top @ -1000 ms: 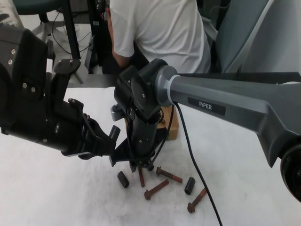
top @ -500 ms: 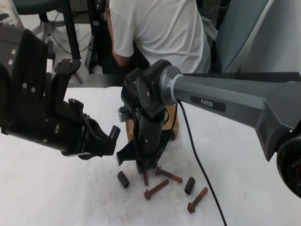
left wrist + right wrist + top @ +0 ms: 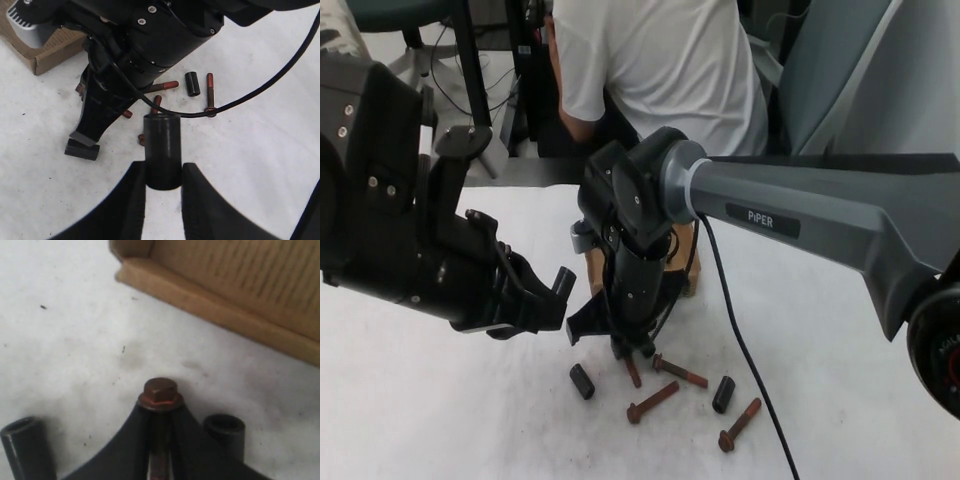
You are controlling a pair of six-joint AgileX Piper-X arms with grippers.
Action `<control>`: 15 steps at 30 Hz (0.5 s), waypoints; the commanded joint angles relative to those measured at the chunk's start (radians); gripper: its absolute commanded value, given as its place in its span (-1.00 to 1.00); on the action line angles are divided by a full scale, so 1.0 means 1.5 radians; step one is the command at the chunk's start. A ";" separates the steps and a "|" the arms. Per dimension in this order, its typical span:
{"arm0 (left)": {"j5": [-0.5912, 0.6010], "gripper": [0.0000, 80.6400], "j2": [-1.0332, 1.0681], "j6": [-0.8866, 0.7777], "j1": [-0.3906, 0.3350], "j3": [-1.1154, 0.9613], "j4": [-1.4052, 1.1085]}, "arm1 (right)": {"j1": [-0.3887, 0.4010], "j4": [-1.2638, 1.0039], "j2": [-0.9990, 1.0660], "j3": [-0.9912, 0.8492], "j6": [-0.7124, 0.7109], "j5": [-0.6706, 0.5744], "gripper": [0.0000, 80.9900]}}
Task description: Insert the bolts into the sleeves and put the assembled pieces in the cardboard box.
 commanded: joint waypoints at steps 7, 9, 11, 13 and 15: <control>0.020 -1.00 -0.008 0.003 0.001 -0.004 0.008 | -0.010 -0.052 -0.008 -0.001 -0.037 -0.022 -0.98; 0.020 -1.00 -0.008 0.003 0.001 -0.004 0.008 | -0.014 -0.057 -0.028 -0.002 -0.053 -0.021 -0.98; 0.020 -1.00 -0.008 0.003 0.001 -0.004 0.008 | -0.018 -0.063 -0.050 -0.002 -0.067 -0.027 -0.98; 0.020 -1.00 -0.011 0.004 0.001 -0.004 0.008 | -0.026 -0.073 -0.081 -0.002 -0.074 -0.051 -0.98; 0.021 -1.00 -0.018 0.010 0.001 -0.004 0.008 | -0.037 -0.093 -0.116 -0.002 -0.074 -0.077 -0.98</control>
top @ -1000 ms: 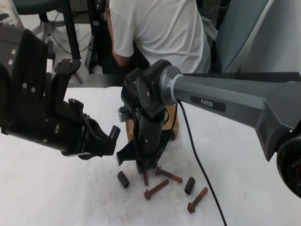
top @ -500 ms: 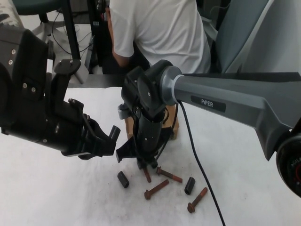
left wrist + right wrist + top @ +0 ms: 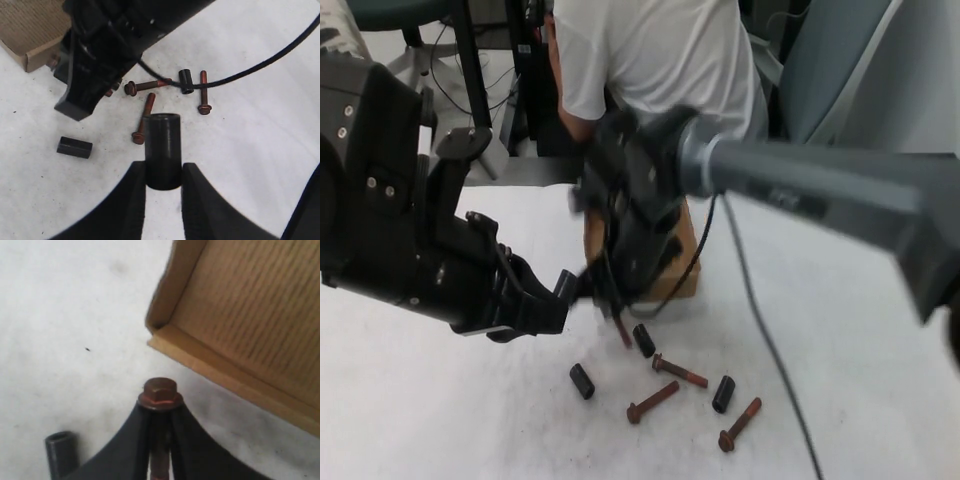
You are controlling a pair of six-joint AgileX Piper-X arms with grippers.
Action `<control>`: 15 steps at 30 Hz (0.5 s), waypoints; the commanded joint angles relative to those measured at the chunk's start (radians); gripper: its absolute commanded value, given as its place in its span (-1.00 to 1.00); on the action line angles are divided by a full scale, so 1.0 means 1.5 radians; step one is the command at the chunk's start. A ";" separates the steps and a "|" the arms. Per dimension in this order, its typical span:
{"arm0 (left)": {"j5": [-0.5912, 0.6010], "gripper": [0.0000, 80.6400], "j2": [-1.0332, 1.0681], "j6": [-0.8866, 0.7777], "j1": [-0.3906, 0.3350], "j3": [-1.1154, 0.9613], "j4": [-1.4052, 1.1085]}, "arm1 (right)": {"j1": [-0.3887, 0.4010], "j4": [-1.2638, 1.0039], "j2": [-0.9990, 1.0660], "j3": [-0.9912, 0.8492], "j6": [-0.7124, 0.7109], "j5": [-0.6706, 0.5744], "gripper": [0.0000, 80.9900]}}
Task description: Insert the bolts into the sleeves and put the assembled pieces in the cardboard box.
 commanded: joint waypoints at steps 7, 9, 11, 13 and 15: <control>0.030 -1.00 -0.050 0.006 0.001 -0.004 -0.001 | -0.059 -0.127 -0.191 -0.006 0.033 -0.127 -0.98; 0.030 -1.00 -0.058 0.004 0.001 -0.004 -0.001 | -0.075 -0.157 -0.230 -0.006 0.042 -0.144 -0.98; 0.034 -1.00 -0.064 -0.010 0.001 -0.004 -0.011 | -0.091 -0.180 -0.262 -0.006 0.038 -0.151 -0.98; 0.065 -1.00 -0.066 -0.030 0.001 -0.004 -0.034 | -0.108 -0.191 -0.287 -0.006 0.037 -0.182 -0.98; 0.099 -1.00 -0.066 -0.055 0.001 -0.004 -0.072 | -0.127 -0.193 -0.308 -0.006 0.040 -0.224 -0.98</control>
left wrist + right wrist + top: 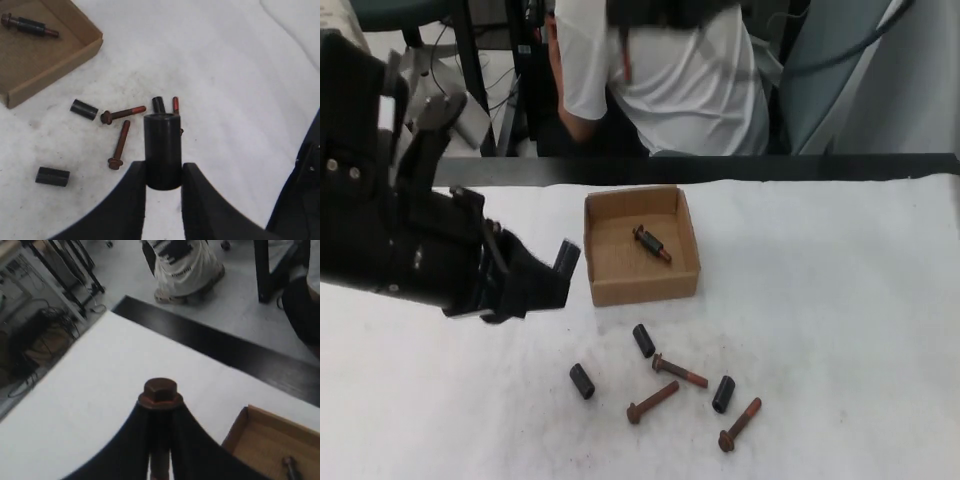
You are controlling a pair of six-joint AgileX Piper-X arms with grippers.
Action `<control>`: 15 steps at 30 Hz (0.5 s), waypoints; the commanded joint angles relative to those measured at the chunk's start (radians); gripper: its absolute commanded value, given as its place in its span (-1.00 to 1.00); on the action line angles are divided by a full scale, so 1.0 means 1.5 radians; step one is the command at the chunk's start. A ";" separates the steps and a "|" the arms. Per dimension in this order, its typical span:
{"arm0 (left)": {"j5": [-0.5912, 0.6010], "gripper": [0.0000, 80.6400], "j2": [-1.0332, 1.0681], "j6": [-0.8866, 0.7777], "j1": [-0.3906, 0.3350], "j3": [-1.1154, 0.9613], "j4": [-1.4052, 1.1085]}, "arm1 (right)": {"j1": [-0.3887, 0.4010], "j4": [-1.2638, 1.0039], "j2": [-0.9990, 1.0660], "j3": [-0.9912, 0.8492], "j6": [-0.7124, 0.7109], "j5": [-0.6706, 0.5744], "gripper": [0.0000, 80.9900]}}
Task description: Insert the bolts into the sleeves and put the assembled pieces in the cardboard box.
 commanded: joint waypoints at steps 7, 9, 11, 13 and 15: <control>0.080 -1.00 -0.008 -0.142 0.001 0.036 -0.267 | -0.053 -0.010 -0.070 -0.006 0.018 -0.127 -0.98; 0.086 -1.00 -0.008 -0.258 0.001 0.093 -0.433 | -0.055 -0.016 -0.080 -0.004 0.018 -0.141 -0.98; 0.066 -1.00 -0.006 -0.388 0.001 0.168 -0.631 | -0.057 -0.026 -0.087 -0.004 0.023 -0.150 -0.98; 0.015 -1.00 0.003 -0.498 0.001 0.240 -0.807 | -0.057 -0.037 -0.090 -0.004 0.036 -0.156 -0.98; -0.015 -1.00 0.023 -0.597 0.001 0.300 -0.966 | -0.057 -0.039 -0.090 -0.002 0.049 -0.171 -0.98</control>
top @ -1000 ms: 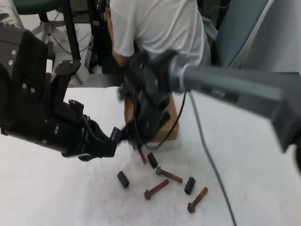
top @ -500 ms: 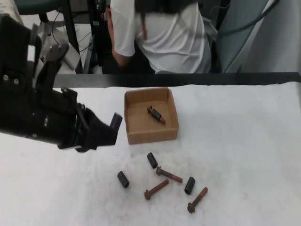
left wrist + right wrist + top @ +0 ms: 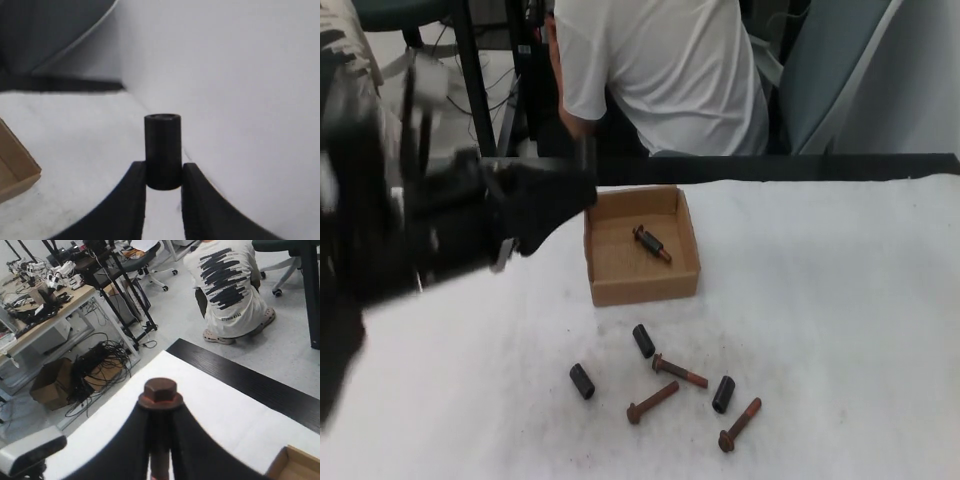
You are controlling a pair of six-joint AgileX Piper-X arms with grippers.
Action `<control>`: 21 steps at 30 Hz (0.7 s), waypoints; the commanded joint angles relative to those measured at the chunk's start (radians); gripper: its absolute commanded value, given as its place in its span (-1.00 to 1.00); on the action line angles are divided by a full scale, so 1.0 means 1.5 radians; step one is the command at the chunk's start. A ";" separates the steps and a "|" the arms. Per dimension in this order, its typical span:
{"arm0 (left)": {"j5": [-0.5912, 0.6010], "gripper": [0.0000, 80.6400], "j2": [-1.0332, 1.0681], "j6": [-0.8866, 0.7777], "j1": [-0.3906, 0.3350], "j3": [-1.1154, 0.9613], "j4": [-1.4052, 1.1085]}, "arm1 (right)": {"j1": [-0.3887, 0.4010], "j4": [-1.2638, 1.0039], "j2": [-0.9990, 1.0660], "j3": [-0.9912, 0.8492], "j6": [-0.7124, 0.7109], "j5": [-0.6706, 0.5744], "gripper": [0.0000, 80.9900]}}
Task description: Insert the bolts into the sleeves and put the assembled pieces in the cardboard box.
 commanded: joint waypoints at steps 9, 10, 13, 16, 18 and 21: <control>0.007 -1.00 0.095 -0.161 -0.012 0.044 -0.307 | 0.020 -0.225 -0.013 0.152 0.126 -0.070 -0.98; 0.019 -1.00 0.099 -0.158 -0.012 0.040 -0.307 | 0.020 -0.260 -0.013 0.168 0.147 -0.081 -0.98; 0.069 -1.00 0.106 -0.135 -0.012 0.021 -0.277 | 0.020 -0.375 -0.020 0.219 0.201 -0.095 -0.98; 0.095 -1.00 0.107 -0.066 -0.012 0.006 -0.184 | 0.018 -0.435 -0.038 0.250 0.202 -0.095 -0.98; 0.104 -1.00 0.107 -0.015 -0.012 -0.001 -0.120 | 0.018 -0.436 -0.049 0.255 0.197 -0.095 -0.98; 0.102 -1.00 0.107 0.074 -0.012 -0.002 -0.043 | 0.018 -0.438 -0.063 0.255 0.196 -0.105 -0.98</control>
